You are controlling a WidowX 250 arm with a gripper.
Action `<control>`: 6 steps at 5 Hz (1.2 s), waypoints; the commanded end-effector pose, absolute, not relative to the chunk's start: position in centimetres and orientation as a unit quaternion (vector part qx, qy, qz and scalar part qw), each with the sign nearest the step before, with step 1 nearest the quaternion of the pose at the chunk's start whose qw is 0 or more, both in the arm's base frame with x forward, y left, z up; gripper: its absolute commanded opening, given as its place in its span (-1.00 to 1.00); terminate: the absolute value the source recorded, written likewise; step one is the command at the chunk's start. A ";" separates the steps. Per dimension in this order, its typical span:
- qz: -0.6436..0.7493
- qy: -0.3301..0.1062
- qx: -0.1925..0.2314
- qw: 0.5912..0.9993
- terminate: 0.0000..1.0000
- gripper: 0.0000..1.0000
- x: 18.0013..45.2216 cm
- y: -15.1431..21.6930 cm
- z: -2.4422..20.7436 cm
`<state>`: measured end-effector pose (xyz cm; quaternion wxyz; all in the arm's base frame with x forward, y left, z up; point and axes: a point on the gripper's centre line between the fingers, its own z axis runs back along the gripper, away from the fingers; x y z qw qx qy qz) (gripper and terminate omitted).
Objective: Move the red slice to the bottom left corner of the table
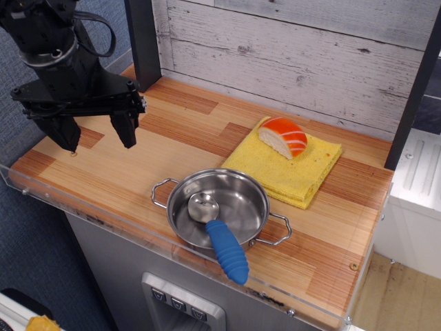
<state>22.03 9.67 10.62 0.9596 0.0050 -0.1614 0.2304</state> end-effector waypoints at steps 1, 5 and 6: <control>0.230 -0.161 0.005 0.960 -1.00 1.00 22.0 9.7 10.6; 0.516 -0.096 0.022 0.851 -1.00 1.00 30.6 2.5 11.1; 0.515 -0.112 -0.019 0.850 -1.00 1.00 33.0 1.2 10.2</control>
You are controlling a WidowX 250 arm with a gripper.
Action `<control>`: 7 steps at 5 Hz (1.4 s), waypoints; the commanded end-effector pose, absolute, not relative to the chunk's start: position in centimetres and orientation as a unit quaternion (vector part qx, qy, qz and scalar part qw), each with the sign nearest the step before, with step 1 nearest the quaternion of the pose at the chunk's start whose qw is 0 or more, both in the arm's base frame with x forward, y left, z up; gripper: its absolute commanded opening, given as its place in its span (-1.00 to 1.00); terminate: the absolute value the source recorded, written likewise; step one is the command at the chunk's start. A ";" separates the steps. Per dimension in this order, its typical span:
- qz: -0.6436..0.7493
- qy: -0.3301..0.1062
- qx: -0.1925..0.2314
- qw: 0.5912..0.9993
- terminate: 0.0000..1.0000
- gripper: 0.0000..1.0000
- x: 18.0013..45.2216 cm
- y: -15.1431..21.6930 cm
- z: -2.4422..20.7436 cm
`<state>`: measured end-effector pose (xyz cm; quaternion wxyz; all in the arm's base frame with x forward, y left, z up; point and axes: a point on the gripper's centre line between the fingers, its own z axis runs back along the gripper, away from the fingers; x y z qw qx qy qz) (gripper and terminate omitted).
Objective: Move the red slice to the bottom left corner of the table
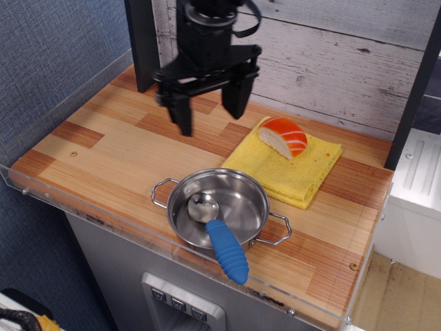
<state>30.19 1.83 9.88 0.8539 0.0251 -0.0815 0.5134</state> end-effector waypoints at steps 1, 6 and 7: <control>0.515 -0.115 -0.060 0.847 -1.00 1.00 35.1 0.5 9.1; 0.502 -0.087 -0.043 0.859 -1.00 1.00 38.6 -1.7 6.5; 0.504 -0.081 -0.048 0.859 -1.00 1.00 38.6 -1.6 6.0</control>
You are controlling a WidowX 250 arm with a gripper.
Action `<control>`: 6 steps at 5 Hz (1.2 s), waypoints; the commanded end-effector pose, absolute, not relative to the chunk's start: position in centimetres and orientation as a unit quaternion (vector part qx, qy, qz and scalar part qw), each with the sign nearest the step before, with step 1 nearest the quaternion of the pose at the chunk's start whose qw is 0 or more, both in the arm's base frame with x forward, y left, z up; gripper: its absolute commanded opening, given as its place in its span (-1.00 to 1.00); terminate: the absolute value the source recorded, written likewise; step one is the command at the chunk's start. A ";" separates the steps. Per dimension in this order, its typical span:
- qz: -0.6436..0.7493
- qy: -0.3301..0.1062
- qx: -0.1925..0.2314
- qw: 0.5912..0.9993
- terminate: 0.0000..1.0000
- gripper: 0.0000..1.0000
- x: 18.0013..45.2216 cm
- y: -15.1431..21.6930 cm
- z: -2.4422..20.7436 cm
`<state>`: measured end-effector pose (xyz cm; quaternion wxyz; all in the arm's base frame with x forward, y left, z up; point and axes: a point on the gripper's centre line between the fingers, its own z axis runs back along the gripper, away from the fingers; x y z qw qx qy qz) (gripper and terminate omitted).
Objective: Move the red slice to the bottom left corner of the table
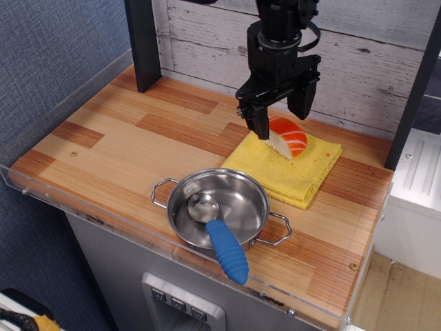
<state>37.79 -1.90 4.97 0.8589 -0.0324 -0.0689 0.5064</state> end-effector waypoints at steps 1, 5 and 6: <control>0.514 -0.072 -0.044 0.854 -1.00 1.00 38.7 -1.7 5.0; 0.531 -0.081 -0.054 0.842 -1.00 -1.00 38.5 -1.5 4.9; 0.534 -0.091 -0.059 0.838 -1.00 -1.00 38.5 -1.4 5.9</control>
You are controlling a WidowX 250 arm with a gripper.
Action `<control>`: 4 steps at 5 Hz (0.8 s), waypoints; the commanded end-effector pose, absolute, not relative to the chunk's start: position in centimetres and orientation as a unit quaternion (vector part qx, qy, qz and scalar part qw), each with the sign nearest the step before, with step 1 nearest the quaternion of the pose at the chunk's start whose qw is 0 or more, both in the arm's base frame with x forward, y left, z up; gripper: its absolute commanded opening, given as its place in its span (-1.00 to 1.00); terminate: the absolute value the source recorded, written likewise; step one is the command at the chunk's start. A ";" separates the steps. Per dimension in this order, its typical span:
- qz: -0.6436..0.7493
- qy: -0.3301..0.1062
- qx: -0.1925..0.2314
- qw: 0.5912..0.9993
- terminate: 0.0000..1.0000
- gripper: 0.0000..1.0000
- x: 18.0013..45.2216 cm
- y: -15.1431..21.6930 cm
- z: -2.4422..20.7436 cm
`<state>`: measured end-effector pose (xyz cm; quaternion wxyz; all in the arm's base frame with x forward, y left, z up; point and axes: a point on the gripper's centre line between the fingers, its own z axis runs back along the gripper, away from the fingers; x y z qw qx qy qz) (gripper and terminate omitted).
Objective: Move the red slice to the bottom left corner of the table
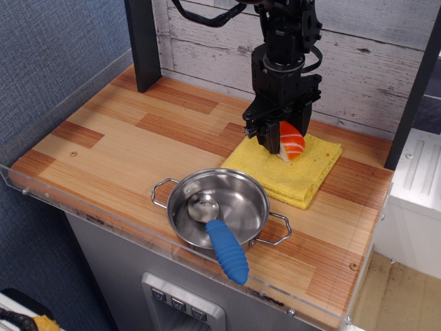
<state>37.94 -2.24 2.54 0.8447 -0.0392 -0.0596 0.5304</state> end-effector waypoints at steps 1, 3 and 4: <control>0.538 -0.105 -0.069 0.834 -1.00 -1.00 38.4 -1.0 7.4; 0.534 -0.104 -0.026 0.838 -1.00 -1.00 37.2 1.4 9.5; 0.518 -0.071 0.017 0.852 -1.00 -1.00 35.2 4.7 8.7</control>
